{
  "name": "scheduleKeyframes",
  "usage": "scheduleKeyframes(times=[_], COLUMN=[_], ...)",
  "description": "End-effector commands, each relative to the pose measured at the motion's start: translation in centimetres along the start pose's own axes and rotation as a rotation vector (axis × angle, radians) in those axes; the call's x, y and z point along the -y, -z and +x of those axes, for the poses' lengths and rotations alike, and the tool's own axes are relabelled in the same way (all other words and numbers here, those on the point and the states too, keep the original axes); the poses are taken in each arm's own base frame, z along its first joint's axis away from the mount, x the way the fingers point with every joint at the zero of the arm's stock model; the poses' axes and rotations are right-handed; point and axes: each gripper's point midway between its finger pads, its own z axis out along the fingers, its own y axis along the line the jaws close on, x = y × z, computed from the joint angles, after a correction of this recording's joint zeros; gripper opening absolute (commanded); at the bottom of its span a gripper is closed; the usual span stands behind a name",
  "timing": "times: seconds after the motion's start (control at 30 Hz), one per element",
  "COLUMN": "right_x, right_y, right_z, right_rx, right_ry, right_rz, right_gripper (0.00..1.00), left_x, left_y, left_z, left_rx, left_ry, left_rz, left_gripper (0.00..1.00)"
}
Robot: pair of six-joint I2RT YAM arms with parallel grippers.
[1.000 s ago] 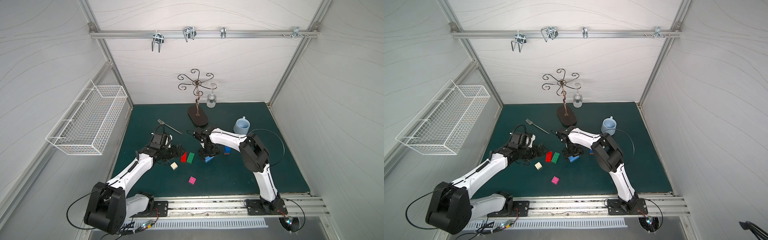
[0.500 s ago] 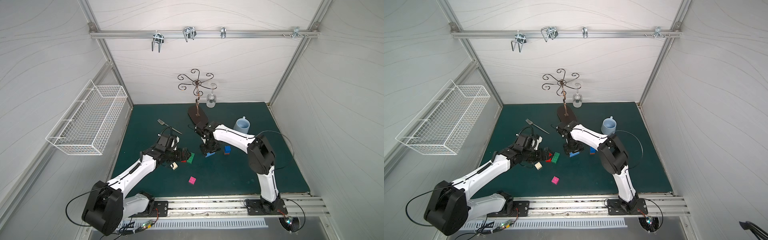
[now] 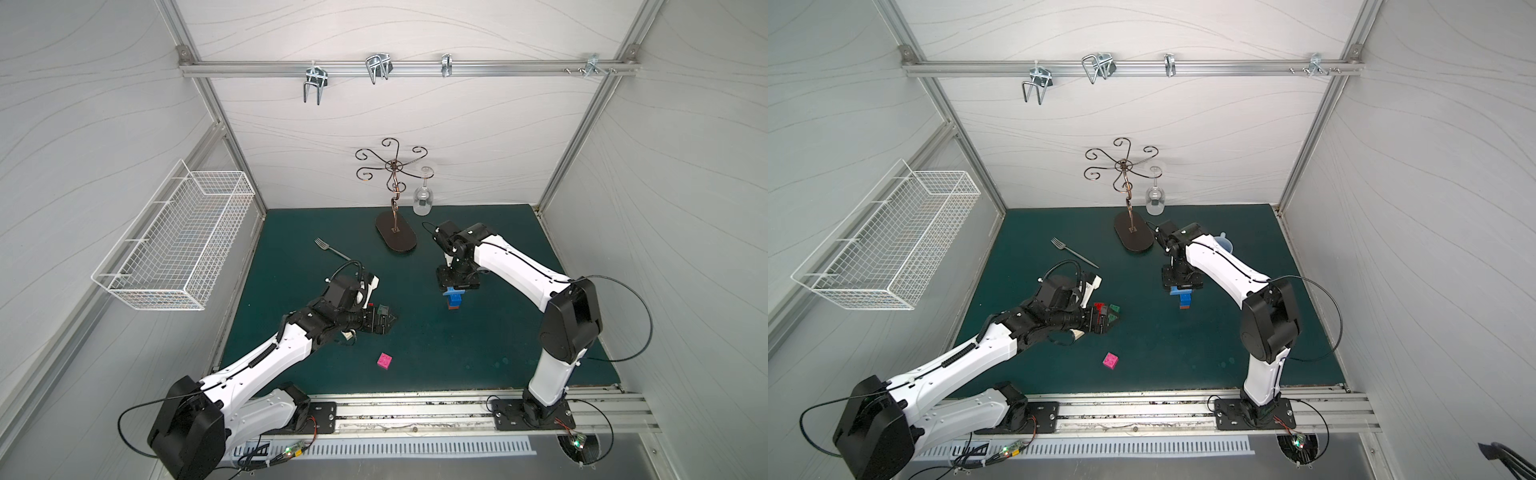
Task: Assemble a spoon with lego
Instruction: Assemble the lego brick with the lego brick.
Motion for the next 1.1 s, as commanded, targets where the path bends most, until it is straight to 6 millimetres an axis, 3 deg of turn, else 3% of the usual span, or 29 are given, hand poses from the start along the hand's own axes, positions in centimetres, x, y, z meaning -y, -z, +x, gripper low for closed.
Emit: scheduleKeyframes(times=[0.0,0.33,1.07], right_x=[0.8,0.9,1.6], right_y=[-0.7,-2.9,-5.3], right_z=[0.3,-0.2,0.0], right_rx=[-0.028,-0.048,-0.093], right_ry=[-0.006,-0.012,-0.012], right_rz=[0.008,-0.006,0.013], right_gripper=[0.64,0.64,0.64], left_x=[0.6,0.2,-0.4], left_y=[-0.4,-1.2,-1.8], left_z=[-1.2,-0.8,-0.3], left_rx=[0.038,0.018,-0.002], left_ry=[-0.041,-0.028,-0.013], left_rz=[0.007,-0.013,-0.032], left_gripper=[1.00,1.00,1.00])
